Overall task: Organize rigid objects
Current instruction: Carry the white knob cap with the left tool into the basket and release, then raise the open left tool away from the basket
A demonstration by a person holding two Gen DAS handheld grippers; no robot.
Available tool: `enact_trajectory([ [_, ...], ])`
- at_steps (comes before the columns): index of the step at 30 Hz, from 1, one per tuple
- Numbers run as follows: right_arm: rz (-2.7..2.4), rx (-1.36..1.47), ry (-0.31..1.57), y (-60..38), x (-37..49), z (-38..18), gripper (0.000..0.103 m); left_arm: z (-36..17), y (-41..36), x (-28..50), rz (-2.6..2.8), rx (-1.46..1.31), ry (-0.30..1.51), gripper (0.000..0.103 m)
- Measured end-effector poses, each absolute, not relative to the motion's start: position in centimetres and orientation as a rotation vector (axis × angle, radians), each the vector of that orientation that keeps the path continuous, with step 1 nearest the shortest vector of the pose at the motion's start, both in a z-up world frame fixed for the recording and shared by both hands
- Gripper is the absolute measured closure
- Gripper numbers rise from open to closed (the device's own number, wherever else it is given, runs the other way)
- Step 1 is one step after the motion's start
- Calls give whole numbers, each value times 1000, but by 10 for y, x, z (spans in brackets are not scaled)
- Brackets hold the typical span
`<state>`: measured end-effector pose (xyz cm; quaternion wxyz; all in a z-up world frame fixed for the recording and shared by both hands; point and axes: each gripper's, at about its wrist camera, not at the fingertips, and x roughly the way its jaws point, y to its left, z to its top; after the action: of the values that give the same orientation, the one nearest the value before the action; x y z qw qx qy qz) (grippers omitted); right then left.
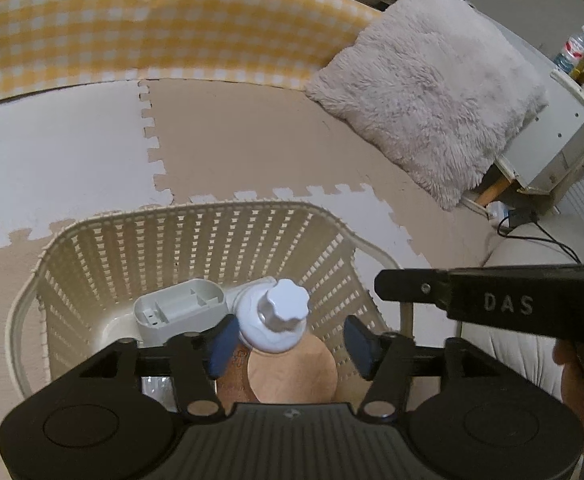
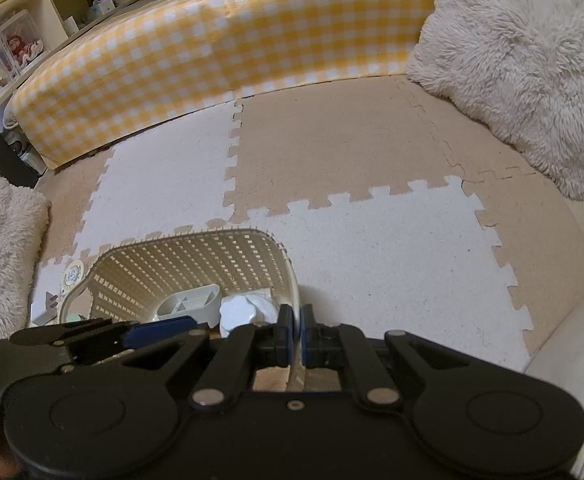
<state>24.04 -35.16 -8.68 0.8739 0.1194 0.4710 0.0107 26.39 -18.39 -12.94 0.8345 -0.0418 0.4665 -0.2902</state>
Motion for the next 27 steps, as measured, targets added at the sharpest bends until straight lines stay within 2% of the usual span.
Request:
enact_trajectory([
  [3,24,251,985,-351,240,-87,99,-124,-183,259,-616,-72,979,37],
  [7,27,250,985,-352,240,-87,99,-116,-181,251,-613,-32,968,28],
  [12,28,257,985,-351,242,-87,99,-103,-174,241,-612,2,948,26],
  [14,30,257,988,-351,242,-87,99,-97,-170,237,-608,12,937,19],
  [21,31,235,987,-349,241,-87,99,-79,-162,224,-601,45,905,16],
  [27,32,230,987,-348,242,-86,99,-67,-156,211,-590,78,882,4],
])
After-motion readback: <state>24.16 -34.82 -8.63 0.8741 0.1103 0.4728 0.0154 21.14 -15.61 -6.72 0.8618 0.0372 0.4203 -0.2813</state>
